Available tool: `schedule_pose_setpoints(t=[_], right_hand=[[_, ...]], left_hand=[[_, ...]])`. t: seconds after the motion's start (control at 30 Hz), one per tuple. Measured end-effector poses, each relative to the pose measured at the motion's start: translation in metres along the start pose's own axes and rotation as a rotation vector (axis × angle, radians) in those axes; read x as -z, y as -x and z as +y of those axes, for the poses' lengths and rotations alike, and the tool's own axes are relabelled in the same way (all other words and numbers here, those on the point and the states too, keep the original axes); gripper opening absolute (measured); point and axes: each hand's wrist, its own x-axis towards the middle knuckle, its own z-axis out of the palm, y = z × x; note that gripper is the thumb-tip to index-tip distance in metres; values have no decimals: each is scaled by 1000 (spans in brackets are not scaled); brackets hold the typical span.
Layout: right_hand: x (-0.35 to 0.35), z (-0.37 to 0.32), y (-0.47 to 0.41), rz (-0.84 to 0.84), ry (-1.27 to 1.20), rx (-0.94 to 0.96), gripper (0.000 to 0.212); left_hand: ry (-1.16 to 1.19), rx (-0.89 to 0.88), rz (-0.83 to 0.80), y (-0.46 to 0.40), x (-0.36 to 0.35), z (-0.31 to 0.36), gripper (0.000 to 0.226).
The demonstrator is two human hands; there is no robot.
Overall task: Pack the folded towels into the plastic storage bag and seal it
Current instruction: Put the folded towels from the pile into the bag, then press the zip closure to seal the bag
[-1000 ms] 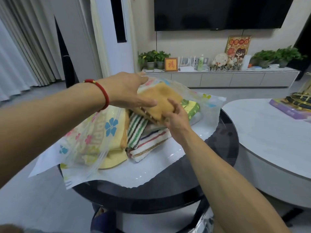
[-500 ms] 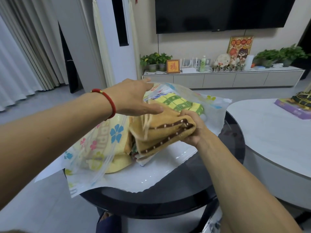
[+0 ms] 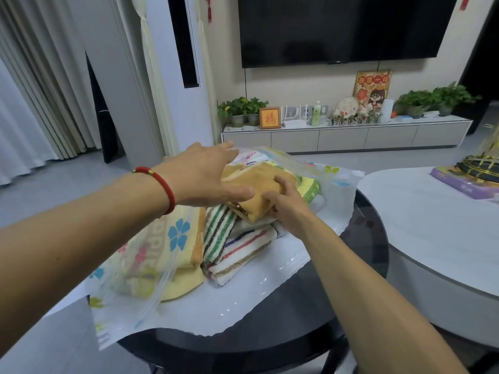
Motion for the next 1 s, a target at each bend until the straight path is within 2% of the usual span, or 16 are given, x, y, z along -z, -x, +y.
schedule_pose_setpoints(t=[0.07, 0.13, 0.17, 0.23, 0.3, 0.37, 0.47, 0.53, 0.63, 0.73, 0.83, 0.93, 1.0], right_hand=[[6, 3, 9, 86, 318, 110, 52], [15, 10, 24, 198, 607, 230, 28], [23, 17, 31, 198, 819, 263, 19], [48, 34, 45, 65, 1281, 229, 22], [78, 52, 55, -84, 1546, 179, 38], [93, 64, 69, -142, 1588, 203, 43], [85, 77, 90, -83, 1712, 295, 49], [72, 76, 111, -58, 1813, 310, 57], [52, 74, 147, -134, 1891, 358, 72], [34, 61, 172, -115, 1762, 389, 41], [27, 47, 183, -177, 1525, 431, 30], [32, 36, 183, 20, 1307, 803, 21], [41, 30, 173, 139, 1216, 1018, 27]], left_hand=[[-1, -16, 6, 1, -8, 4, 94], [2, -22, 8, 3, -22, 9, 92], [14, -28, 13, 6, -31, 12, 92], [71, -68, 55, 12, -53, 18, 88], [132, -98, 121, 16, -81, 26, 85], [147, -95, 154, 21, -116, 36, 93], [210, -113, 41, 25, -167, 38, 106], [192, -153, -51, 24, -189, 20, 106], [222, -255, -89, 20, -195, -24, 99], [204, -288, -82, 18, -184, -57, 89], [144, -279, -33, 28, -185, -66, 82], [150, -318, 82, 46, -195, -72, 75], [127, -324, 133, 58, -201, -75, 75]])
